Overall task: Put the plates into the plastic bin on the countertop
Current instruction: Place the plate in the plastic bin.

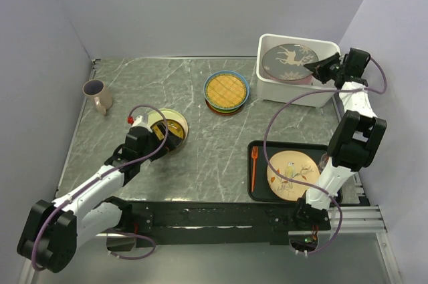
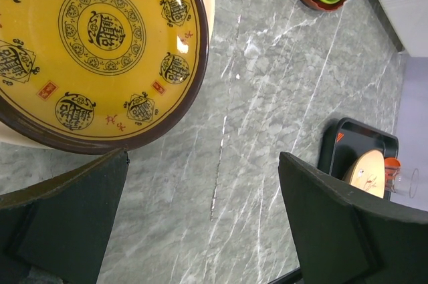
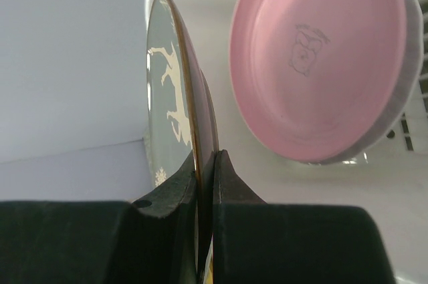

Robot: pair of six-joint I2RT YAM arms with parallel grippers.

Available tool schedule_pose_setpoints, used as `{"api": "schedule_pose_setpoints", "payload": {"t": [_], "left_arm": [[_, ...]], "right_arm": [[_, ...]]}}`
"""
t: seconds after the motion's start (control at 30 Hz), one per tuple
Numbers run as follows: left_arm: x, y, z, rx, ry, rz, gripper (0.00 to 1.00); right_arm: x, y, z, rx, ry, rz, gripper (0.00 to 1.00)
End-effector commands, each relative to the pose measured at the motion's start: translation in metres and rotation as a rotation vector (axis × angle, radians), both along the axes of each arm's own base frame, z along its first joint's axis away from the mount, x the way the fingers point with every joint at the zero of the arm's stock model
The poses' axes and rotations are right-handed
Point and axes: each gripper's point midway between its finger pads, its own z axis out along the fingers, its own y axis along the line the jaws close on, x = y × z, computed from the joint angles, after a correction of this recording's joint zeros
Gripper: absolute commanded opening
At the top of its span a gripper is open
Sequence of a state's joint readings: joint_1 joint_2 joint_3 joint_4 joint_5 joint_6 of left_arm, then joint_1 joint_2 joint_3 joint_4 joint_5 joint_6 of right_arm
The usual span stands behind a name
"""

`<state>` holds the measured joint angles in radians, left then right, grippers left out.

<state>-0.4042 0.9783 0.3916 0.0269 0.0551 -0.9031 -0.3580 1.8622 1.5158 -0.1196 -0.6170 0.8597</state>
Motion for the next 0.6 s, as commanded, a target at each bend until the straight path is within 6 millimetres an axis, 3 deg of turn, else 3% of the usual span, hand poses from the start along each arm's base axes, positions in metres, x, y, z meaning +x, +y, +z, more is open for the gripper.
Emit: {"api": "schedule_pose_setpoints", "payload": {"t": [0.0,0.57], "left_arm": [[0.013,-0.006,0.021,-0.027,-0.066,-0.009,0.99],[0.014,-0.007,0.014,-0.019,-0.048,-0.015,0.99]], "right_arm": [[0.022,-0.005,0.059,-0.030,-0.169,0.021,0.00],[0.047,-0.012,0.042,-0.070,-0.111,0.012,0.00]]}}
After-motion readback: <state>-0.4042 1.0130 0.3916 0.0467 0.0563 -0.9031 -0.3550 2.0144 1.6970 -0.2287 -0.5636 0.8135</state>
